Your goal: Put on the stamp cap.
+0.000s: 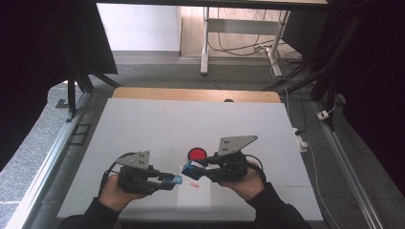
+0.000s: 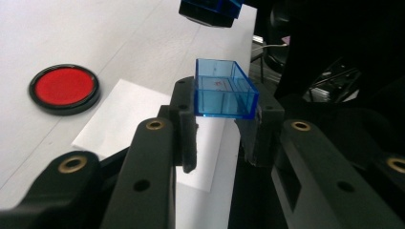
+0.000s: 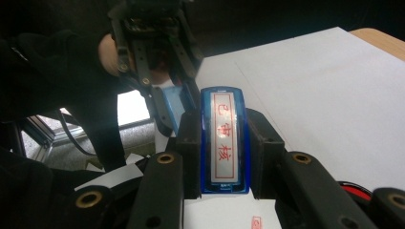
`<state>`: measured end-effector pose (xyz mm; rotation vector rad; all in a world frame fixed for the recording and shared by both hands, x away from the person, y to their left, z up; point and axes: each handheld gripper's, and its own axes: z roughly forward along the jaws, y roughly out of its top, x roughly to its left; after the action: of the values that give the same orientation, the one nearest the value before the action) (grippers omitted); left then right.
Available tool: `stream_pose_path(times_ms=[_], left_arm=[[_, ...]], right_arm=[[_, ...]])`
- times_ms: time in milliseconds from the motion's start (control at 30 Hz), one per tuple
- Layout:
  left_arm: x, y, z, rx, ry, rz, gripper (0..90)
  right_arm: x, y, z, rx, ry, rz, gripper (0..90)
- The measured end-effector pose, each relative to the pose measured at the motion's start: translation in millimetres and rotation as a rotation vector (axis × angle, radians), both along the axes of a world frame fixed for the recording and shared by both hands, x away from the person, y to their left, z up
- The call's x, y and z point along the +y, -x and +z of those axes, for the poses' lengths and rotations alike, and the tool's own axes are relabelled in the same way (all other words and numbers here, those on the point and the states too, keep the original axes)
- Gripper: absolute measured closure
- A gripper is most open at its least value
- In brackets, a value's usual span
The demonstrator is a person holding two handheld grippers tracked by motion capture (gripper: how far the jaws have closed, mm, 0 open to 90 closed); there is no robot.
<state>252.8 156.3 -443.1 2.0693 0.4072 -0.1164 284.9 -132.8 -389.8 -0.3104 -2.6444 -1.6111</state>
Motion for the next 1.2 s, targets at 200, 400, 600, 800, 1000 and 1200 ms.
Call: stream_pose_path(times_ms=[200,400,600,800,1000,1200], left_arm=[[-12.1,-5.8,-1.8,0.017,0.014,-0.053,69.0],[-16.8,-7.9,-5.7,0.035,0.040,-0.092,68.9],[-17.7,-7.3,-9.1,0.047,0.048,-0.122,69.0],[-17.6,-7.8,-10.6,0.049,0.055,-0.143,69.1],[-16.8,-8.3,-11.2,0.049,0.077,-0.169,69.2],[-15.9,-7.0,-10.4,0.034,0.091,-0.177,69.3]], right_arm=[[2.1,1.6,0.2,0.003,-0.014,0.031,71.2],[6.4,2.8,-2.7,0.016,-0.007,0.069,71.2],[11.1,5.9,-4.3,0.025,-0.003,0.104,71.3],[14.4,7.7,-4.6,0.029,0.000,0.129,71.2],[16.5,9.3,-4.7,0.030,0.001,0.154,71.3],[17.7,9.8,-5.1,0.039,-0.002,0.166,71.3]])
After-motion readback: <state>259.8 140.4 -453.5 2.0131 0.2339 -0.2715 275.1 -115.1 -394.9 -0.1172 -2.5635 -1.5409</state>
